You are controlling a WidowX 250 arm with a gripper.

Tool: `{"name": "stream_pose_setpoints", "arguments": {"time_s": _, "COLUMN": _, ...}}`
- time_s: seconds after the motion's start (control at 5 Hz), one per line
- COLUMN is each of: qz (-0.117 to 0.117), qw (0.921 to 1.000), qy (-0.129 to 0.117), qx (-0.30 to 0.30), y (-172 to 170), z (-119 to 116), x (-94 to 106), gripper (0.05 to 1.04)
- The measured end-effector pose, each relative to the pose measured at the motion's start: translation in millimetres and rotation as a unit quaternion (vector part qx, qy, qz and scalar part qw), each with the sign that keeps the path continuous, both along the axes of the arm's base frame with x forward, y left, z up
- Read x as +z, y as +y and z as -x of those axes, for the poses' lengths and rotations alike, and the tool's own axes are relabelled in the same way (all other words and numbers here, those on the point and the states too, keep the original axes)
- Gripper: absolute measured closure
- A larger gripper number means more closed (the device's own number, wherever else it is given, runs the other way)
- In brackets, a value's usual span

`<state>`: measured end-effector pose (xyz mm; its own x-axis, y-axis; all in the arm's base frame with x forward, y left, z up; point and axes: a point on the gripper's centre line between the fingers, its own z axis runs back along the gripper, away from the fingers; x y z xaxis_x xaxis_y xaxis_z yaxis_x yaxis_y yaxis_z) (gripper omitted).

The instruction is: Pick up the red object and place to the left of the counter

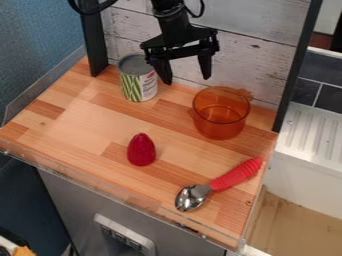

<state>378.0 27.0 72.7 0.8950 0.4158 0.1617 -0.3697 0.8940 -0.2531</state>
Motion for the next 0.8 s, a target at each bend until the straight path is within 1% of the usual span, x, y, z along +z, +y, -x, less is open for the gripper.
{"name": "stream_pose_setpoints", "arguments": {"time_s": 0.2, "qz": 0.004, "qw": 0.9998, "qy": 0.021, "qx": 0.004, "y": -1, "z": 5, "x": -14.0, "gripper": 0.082}}
{"name": "stream_pose_setpoints", "arguments": {"time_s": 0.4, "qz": 0.009, "qw": 0.9993, "qy": 0.033, "qx": 0.017, "y": -2, "z": 14, "x": -17.4, "gripper": 0.083}}
{"name": "stream_pose_setpoints", "arguments": {"time_s": 0.6, "qz": -0.008, "qw": 0.9998, "qy": 0.004, "qx": 0.018, "y": 0, "z": 20, "x": 10.2, "gripper": 0.082}}
{"name": "stream_pose_setpoints", "arguments": {"time_s": 0.8, "qz": -0.023, "qw": 0.9988, "qy": -0.022, "qx": 0.036, "y": -8, "z": 48, "x": 29.8, "gripper": 0.082}}
